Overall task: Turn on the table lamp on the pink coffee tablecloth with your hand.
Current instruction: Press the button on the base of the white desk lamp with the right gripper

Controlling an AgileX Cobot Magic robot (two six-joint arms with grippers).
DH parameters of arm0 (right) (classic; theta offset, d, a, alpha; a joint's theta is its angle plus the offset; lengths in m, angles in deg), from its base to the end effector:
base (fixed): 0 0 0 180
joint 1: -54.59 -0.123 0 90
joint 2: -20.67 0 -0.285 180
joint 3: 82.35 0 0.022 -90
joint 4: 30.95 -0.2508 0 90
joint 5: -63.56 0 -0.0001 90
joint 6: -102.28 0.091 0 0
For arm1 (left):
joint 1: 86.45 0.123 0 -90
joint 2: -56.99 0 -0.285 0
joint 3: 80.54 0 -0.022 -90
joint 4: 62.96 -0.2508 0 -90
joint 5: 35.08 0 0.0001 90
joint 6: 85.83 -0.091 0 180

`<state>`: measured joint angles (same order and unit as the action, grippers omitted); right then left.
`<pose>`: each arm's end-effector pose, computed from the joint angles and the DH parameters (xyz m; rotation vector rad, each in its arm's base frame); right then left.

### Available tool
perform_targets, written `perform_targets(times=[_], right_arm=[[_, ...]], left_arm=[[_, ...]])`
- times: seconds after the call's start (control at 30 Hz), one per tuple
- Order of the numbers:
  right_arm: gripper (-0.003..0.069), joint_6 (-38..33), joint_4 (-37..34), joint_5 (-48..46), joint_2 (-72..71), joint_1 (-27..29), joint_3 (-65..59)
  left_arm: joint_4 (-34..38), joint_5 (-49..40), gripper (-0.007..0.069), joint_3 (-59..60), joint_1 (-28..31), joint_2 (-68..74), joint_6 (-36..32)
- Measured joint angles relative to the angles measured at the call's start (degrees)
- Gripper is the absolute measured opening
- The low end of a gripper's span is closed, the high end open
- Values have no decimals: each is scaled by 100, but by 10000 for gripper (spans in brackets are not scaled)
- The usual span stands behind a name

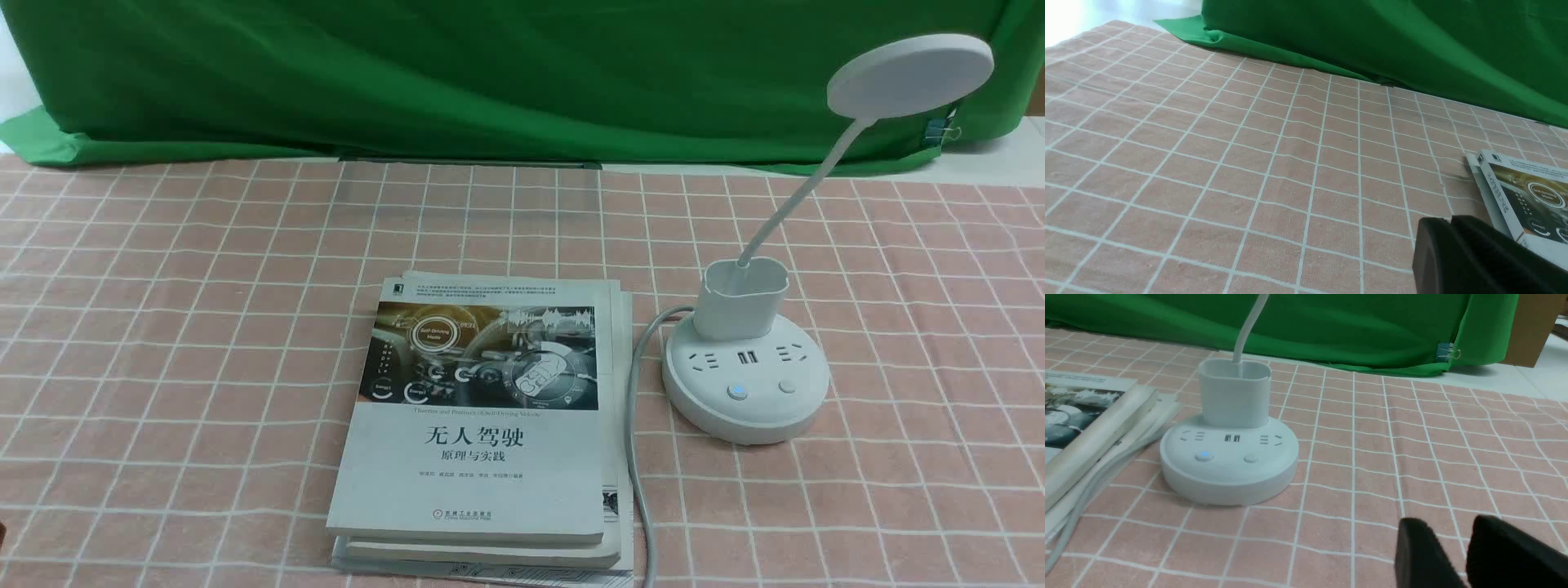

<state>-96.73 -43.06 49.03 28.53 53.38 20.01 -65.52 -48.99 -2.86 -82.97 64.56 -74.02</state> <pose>0.0554 0.0060 0.1881 -0.1673 1.7323 -0.0319 0.0553 0.0043 0.1887 -0.2009 1.7192 -0.0659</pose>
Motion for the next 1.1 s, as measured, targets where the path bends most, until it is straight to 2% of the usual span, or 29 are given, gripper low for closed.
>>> perform_targets(times=[0.97,1.1], right_arm=[[237,0,-6,121,0,0,0],[237,325,-134,275,0,0,0]], left_arm=[[0,0,19,0,0,0,4],[0,0,19,0,0,0,4]])
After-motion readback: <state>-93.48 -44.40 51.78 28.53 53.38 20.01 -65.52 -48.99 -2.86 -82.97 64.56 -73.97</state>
